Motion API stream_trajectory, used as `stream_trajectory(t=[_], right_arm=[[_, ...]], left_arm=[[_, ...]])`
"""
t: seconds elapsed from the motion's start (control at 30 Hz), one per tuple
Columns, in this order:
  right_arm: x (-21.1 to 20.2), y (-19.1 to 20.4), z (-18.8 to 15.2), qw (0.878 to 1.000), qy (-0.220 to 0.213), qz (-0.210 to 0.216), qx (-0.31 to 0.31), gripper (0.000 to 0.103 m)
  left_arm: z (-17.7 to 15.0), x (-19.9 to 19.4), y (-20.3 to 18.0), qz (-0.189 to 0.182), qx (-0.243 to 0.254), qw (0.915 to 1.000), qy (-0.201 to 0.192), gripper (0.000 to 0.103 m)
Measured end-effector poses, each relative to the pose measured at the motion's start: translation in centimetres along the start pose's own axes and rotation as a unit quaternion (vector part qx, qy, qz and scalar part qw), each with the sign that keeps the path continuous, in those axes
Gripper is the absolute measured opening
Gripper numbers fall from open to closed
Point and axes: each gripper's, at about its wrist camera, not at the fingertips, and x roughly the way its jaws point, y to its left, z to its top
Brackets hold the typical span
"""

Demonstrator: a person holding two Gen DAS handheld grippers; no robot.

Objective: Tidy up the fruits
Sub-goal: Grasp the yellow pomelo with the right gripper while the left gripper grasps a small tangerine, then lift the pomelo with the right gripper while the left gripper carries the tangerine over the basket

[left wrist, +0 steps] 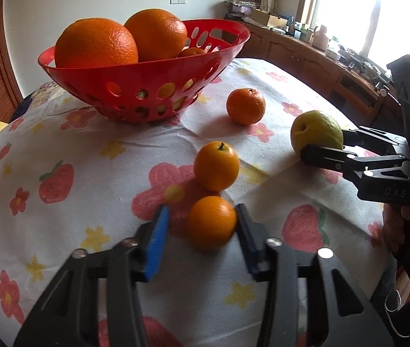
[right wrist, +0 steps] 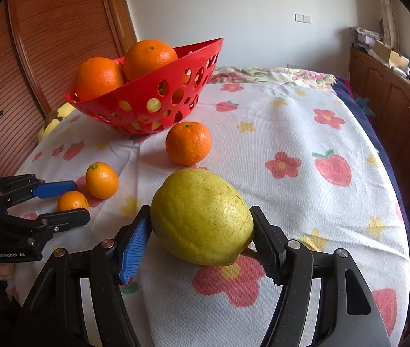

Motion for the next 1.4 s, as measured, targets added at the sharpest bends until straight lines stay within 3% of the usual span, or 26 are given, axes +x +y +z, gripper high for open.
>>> stream_trajectory(t=[0.1,0.97,1.4], right_arm=[[0.1,0.1,0.0,1.0,0.0,-0.002,-0.002,0.069],[0.3,0.0,-0.1,1.0,0.006,-0.006,-0.001,0.067],[-1.4,0.4,2.3,1.0,-0.02,-0.006,-0.019,0.066]], left_arm=[[0.1,-0.2,0.0,-0.003,-0.001,1.0,-0.003,0.031],[1.3,-2.7,1.6,0.011,-0.014,0.9992,-0.035,0.031],[5.6,-6.5,2.5,0.006,-0.006,0.9952,-0.097,0.031]])
